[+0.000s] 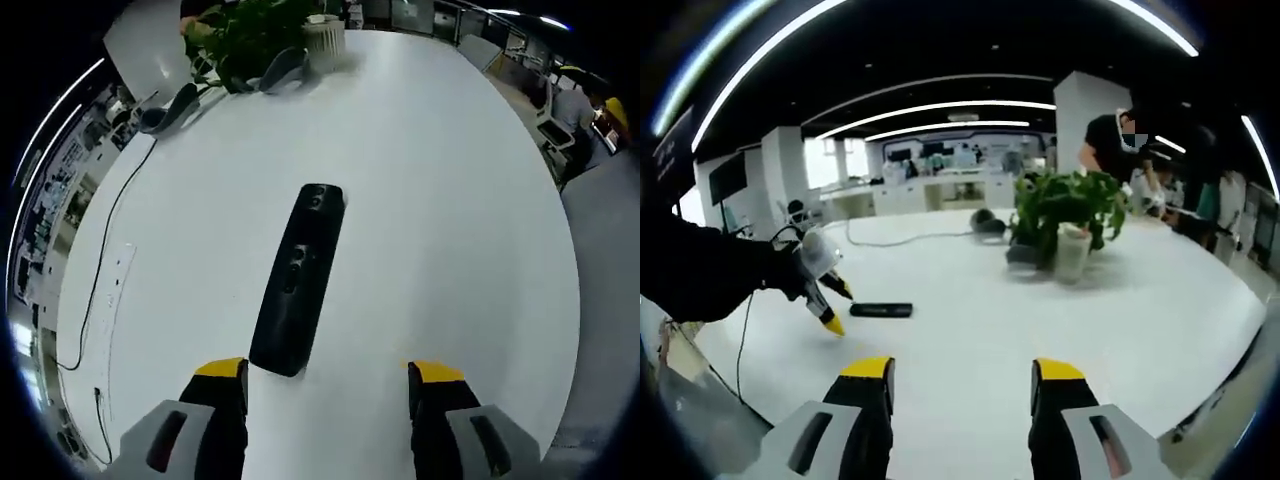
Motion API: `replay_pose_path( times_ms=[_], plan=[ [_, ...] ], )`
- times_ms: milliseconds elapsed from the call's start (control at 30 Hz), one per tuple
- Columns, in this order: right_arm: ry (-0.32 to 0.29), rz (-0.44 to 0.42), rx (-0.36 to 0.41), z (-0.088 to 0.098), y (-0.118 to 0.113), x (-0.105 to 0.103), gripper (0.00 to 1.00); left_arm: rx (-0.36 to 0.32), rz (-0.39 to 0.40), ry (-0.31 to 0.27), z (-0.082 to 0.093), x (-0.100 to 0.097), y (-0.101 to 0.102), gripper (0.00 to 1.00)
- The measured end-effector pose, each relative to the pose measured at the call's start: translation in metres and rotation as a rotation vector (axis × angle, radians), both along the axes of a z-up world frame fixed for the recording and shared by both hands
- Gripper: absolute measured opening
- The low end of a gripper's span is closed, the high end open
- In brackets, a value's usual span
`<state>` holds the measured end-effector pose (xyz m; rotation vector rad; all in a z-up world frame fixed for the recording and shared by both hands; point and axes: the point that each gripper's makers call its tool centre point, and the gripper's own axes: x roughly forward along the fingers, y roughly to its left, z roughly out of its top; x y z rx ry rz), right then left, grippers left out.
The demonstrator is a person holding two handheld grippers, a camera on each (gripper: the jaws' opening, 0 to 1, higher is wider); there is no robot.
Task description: Press the specified remote control buttons in sequence, fully releasing each button before pressing the next.
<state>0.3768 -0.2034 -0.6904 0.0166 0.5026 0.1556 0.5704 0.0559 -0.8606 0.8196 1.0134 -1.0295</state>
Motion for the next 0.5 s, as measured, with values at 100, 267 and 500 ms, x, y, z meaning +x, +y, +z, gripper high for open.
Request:
replay_pose_path(
  times_ms=[100,267,500],
  plan=[
    [0.006,0.000,-0.005,-0.0009,0.0001,-0.0001,0.52,0.018,-0.038,-0.005,-0.0075,0.0028,-0.0013,0.69],
    [0.016,-0.003,-0.013,-0.0024,-0.0006,-0.0003,0.52,0.006,-0.030,0.038,-0.0061,0.0074,-0.0052,0.67],
    [0.025,-0.003,-0.019,-0.0039,-0.0009,-0.0005,0.52,0.011,-0.043,0.103,-0.0094,0.0084,-0.0056,0.67]
  ],
)
